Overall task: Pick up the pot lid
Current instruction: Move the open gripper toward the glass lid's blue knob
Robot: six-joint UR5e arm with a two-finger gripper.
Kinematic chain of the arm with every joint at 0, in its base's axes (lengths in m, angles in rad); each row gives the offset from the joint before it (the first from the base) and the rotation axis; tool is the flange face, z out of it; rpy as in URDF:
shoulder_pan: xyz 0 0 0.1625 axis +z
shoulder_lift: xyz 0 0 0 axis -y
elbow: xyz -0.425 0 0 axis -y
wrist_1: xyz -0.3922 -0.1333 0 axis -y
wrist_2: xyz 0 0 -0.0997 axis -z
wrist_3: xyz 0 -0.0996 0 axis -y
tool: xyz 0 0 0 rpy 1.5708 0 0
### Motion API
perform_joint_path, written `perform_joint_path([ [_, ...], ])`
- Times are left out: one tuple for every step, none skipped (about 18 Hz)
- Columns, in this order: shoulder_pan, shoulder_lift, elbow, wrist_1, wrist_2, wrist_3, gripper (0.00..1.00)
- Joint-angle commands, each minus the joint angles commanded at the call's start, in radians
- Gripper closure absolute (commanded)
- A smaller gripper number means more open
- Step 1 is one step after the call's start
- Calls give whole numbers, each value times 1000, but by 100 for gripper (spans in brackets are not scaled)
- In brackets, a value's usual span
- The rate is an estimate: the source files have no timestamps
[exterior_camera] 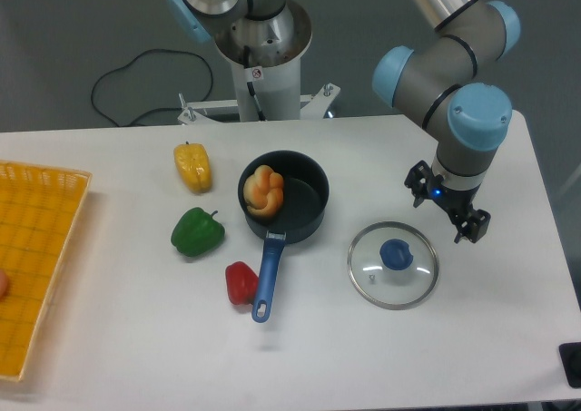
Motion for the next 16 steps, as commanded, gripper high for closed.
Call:
perform_joint_path([
  [0,2,0,0,0,0,0],
  [0,2,0,2,0,0,0],
  [2,2,0,0,0,0,0],
  [5,3,0,0,0,0,0],
  [3,2,0,0,0,0,0],
  [5,2,0,0,0,-2,0],
  [5,2,-5,0,2,-3,0],
  [6,2,-12,0,2,-9,0],
  [11,3,-18,0,2,-11,0],
  [18,6,-24,2,2,-11,0],
  [24,11,-34,2,2,-12,0],
  [35,17,-41,3,0,-15,0],
  [49,32,-60,3,-2,-20,0],
  [55,41,-66,8,-2,-35,0],
  [57,44,-69,14,0,-73,0],
  [57,43,-69,18,0,-122,0],
])
